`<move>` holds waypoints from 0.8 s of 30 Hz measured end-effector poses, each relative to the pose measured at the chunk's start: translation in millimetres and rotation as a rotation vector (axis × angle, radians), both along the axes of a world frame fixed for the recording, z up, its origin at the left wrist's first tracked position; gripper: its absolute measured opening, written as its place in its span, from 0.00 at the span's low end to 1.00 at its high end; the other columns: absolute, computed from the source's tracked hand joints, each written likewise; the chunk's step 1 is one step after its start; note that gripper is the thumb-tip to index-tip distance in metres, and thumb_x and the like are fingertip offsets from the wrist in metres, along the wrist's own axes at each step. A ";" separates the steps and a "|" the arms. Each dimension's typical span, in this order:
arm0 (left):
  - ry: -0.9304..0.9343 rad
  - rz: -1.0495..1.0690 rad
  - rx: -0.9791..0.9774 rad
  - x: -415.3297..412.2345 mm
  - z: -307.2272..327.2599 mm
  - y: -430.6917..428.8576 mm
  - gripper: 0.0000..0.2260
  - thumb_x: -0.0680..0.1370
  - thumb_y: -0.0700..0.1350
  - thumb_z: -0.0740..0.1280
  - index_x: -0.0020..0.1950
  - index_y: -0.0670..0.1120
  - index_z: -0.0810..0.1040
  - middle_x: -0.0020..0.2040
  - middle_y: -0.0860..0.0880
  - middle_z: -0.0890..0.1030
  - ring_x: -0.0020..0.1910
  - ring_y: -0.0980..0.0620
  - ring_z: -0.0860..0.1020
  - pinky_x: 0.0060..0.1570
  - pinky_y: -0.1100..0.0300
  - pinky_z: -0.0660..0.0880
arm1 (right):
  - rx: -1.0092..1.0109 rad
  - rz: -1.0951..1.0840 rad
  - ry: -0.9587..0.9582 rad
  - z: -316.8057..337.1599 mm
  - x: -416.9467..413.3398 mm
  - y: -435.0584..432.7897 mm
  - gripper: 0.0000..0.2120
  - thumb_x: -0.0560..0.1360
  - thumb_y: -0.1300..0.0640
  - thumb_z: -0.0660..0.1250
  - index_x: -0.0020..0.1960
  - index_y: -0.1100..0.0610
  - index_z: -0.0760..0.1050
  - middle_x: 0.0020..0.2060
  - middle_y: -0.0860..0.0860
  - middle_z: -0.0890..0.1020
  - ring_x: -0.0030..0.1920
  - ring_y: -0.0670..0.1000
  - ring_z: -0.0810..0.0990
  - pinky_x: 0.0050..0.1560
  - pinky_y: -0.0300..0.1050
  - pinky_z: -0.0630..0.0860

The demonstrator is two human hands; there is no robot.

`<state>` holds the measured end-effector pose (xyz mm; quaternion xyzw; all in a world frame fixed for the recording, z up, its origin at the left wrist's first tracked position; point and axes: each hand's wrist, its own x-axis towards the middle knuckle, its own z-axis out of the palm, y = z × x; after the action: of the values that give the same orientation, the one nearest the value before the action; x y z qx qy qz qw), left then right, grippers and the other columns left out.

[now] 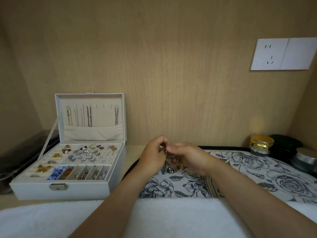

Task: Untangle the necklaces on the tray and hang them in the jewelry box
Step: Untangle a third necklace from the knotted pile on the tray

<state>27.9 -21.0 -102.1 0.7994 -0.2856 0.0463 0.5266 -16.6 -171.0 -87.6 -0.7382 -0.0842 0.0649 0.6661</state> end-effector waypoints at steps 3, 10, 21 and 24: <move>0.050 0.032 -0.047 5.6 0.3 4.2 0.12 0.79 0.33 0.63 0.47 0.51 0.76 0.41 0.52 0.80 0.31 0.55 0.73 0.31 0.57 0.71 | 0.172 0.000 -0.026 0.9 -0.4 -3.8 0.12 0.77 0.52 0.67 0.38 0.56 0.75 0.37 0.54 0.76 0.39 0.53 0.73 0.44 0.48 0.71; 0.115 0.097 -0.024 4.7 -5.2 4.1 0.12 0.79 0.34 0.60 0.45 0.48 0.78 0.40 0.44 0.82 0.34 0.50 0.77 0.35 0.54 0.75 | 0.157 0.032 0.098 8.3 -2.5 -1.0 0.12 0.82 0.54 0.61 0.42 0.56 0.76 0.25 0.45 0.60 0.24 0.46 0.58 0.31 0.43 0.66; 0.434 0.022 -0.268 8.3 -4.2 3.0 0.08 0.83 0.37 0.60 0.54 0.39 0.79 0.41 0.45 0.82 0.39 0.49 0.81 0.42 0.57 0.81 | 0.082 0.003 0.012 6.0 -1.9 -1.1 0.15 0.83 0.57 0.58 0.41 0.58 0.78 0.37 0.53 0.79 0.38 0.51 0.75 0.44 0.46 0.73; 0.579 -0.028 -0.415 10.0 -1.8 7.7 0.07 0.82 0.36 0.62 0.55 0.38 0.79 0.45 0.43 0.83 0.42 0.47 0.81 0.48 0.55 0.80 | 0.106 -0.028 0.068 7.1 0.1 -3.0 0.16 0.84 0.54 0.56 0.41 0.56 0.74 0.31 0.51 0.71 0.29 0.49 0.66 0.33 0.42 0.68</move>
<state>37.9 -13.3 -103.8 0.6514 -0.1198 -0.1324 0.7375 -16.5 -174.0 -80.5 -0.7006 -0.0545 0.0758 0.7074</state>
